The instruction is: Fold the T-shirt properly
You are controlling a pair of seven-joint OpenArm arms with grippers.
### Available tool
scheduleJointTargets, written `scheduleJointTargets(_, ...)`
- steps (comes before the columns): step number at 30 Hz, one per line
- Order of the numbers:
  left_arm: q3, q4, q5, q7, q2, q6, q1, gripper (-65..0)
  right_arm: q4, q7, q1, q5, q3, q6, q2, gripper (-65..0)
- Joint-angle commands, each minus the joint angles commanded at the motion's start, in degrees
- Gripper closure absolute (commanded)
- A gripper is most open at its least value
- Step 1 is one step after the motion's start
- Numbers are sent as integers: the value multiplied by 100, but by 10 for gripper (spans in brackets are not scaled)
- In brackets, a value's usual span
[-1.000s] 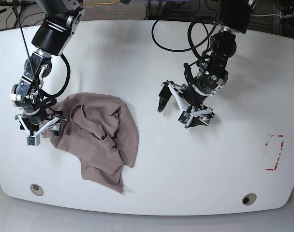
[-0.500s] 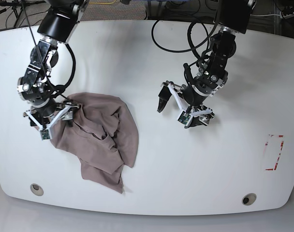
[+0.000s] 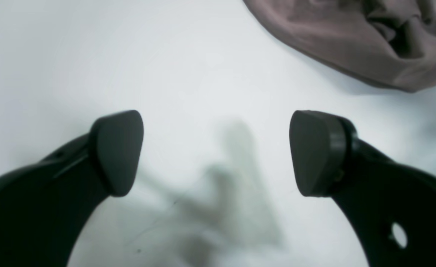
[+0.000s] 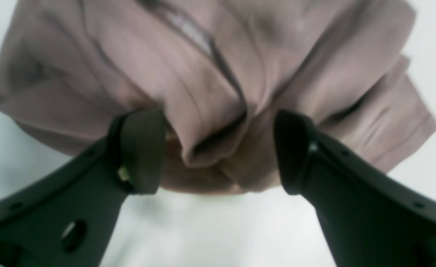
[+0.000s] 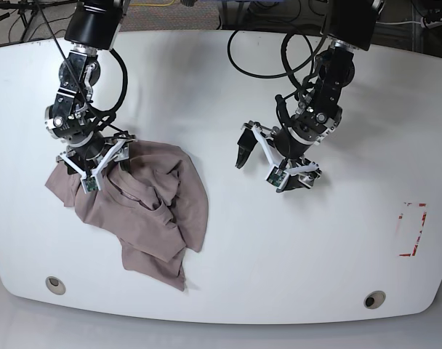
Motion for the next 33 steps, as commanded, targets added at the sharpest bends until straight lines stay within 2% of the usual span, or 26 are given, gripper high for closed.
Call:
scheduleJointTargets(3, 9, 0, -9, -18, -105, 0, 0, -576, -44, 105, -79, -53, -18, 9, -9, -431)
scheduleJointTargets(8, 9, 0, -9, -26, -132, 0, 0, -576, -167, 193, -105, -53, 0, -18, -9, -431)
scheduleJointTargets(14, 0, 0, -9, -35, -132, 0, 0, -576, -484, 536, -105, -53, 9, -35, 0, -431)
scheduleJointTargets(23, 0, 35, -9, -35, -132, 0, 0, -576, -571, 598, 18, -18, 18, -35, 0, -425)
scheduleJointTargets(26, 0, 35, -9, -35, -132, 0, -9, -576, -571, 598, 44, -18, 70, -35, 0, -379)
scheduleJointTargets(28, 0, 35, -9, -35, -132, 0, -9, -576, -571, 598, 70, -18, 132, -35, 0, -325)
scheduleJointTargets(32, 0, 35, -9, -35, -132, 0, -9, -576, -580, 598, 246, -18, 246, 0, 0, -173)
scheduleJointTargets(33, 0, 35, -9, -35, -132, 0, -18, -576, -580, 598, 255, -26, 264, 0, 0, -159)
